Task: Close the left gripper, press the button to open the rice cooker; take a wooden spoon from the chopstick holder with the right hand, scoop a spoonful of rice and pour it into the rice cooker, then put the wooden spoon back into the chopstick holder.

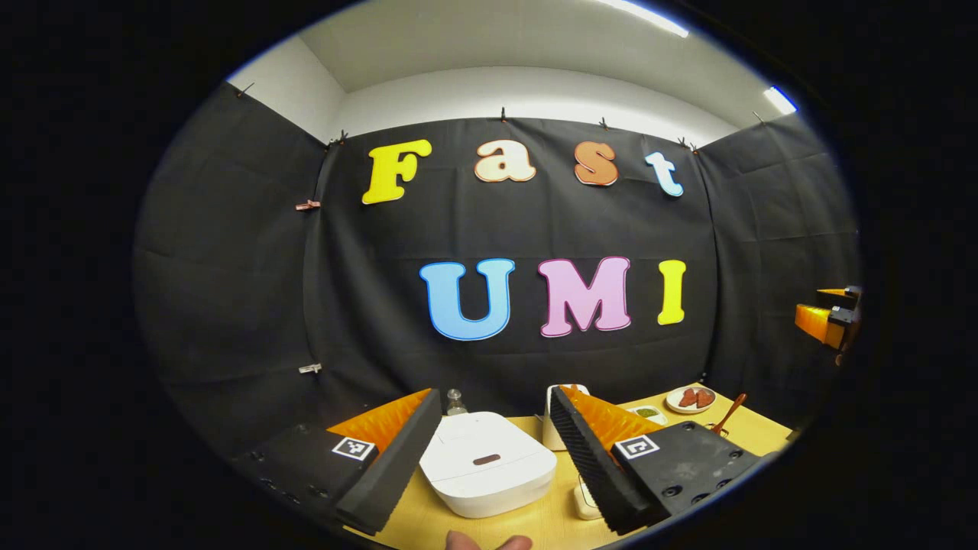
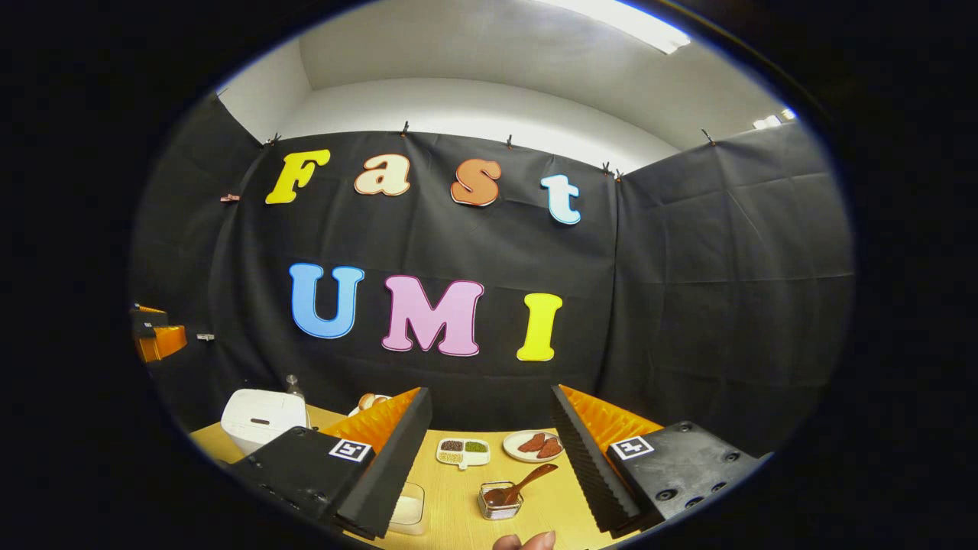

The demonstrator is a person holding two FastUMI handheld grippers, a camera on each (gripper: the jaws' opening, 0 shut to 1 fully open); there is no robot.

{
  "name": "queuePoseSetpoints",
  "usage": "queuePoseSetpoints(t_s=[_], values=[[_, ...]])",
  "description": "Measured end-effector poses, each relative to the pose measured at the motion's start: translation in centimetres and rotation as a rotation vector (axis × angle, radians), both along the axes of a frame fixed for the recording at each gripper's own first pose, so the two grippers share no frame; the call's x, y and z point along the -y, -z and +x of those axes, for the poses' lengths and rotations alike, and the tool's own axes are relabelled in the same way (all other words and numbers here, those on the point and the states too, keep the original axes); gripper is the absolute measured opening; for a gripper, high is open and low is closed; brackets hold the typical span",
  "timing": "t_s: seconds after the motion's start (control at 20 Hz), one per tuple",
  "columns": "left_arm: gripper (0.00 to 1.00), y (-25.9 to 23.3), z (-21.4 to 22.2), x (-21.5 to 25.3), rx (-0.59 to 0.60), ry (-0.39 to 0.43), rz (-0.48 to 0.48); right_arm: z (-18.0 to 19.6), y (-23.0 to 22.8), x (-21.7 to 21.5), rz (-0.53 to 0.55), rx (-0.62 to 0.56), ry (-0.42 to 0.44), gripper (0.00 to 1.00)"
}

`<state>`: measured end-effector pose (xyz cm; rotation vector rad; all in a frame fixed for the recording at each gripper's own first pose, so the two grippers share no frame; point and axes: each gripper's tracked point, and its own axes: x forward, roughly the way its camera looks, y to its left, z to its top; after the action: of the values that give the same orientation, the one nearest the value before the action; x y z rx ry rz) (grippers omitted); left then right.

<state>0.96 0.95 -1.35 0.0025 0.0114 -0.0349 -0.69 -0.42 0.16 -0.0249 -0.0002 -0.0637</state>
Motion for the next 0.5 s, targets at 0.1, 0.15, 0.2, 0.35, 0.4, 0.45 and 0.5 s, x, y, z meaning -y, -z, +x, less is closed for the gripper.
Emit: queuePoseSetpoints(t_s=[0.1, 0.15, 0.2, 0.35, 0.4, 0.45, 0.5], values=[[0.82, 0.5, 0.3, 1.0, -0.028, 0.063, -0.012, -0.1, -0.4, 0.0, -0.032, 0.007, 0.0, 0.97], [0.63, 1.0, 0.3, 1.3, -0.045, 0.09, -0.017, -0.1, -0.6, 0.0, -0.043, 0.012, -0.004, 0.97], [0.45, 0.9, 0.3, 0.9, -0.05, 0.09, -0.024, -0.4, -0.6, -0.4, -0.049, 0.016, -0.007, 0.97], [0.08, 1.5, 1.1, -0.3, -0.08, 0.083, -0.107, -0.5, -0.5, -0.9, -0.059, 0.022, -0.014, 0.97], [0.08, 1.8, 1.5, -0.5, -0.097, 0.096, -0.136, -0.3, -0.5, -1.1, -0.062, 0.023, -0.017, 0.97], [0.08, 2.7, 1.9, -0.8, -0.118, 0.101, -0.146, -0.2, -0.4, -1.2, -0.067, 0.021, -0.019, 0.97], [0.07, 3.2, 2.5, -1.7, -0.135, 0.098, -0.139, -0.2, -0.3, -1.2, -0.07, 0.02, -0.02, 0.97]])
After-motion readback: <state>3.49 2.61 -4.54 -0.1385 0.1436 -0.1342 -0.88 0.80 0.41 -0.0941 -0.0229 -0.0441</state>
